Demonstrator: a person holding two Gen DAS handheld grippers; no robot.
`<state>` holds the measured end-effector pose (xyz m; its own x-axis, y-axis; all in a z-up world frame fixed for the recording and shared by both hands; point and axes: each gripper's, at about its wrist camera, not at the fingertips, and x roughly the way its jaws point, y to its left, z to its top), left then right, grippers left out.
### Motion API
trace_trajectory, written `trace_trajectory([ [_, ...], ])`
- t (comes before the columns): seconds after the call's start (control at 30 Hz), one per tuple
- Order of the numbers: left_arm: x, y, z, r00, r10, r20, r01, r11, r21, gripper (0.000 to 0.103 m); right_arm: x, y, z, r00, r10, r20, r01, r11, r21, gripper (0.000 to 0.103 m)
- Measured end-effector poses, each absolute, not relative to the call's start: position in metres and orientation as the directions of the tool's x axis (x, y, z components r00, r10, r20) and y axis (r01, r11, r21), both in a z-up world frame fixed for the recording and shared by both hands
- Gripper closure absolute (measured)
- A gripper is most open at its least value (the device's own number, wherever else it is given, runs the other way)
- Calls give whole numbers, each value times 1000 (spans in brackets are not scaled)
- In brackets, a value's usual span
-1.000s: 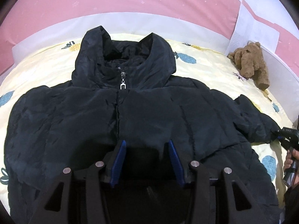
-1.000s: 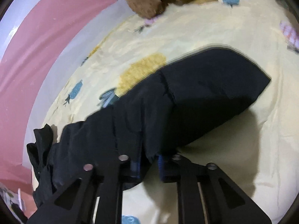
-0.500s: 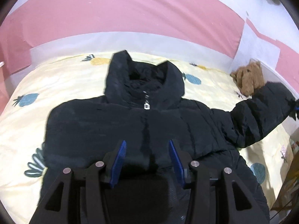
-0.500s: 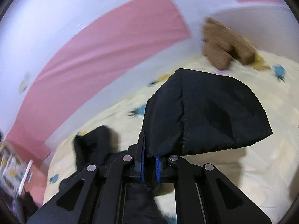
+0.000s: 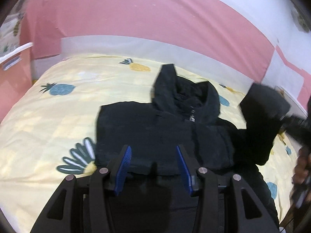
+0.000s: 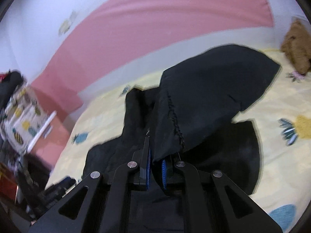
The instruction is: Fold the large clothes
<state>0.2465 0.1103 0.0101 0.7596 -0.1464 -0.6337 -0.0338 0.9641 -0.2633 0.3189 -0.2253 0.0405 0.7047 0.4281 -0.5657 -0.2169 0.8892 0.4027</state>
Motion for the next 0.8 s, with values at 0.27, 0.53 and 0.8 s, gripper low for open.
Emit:
trace_trajectory([
  [0.27,244,141,1,764,-124,-633,-80,955,-284,56,343,-155,-37,566,467,-679,-266,883,386,90],
  [0.53,243,139,6,767,-144,-625,-67,951,-302,56,330,-146,-39,526,511,-679,-348,859,377,45],
  [0.8,265,105,27,774,-187,-605,-1,955,-297,56,300,-172,0,571,561,-599,-412,827,382,37],
])
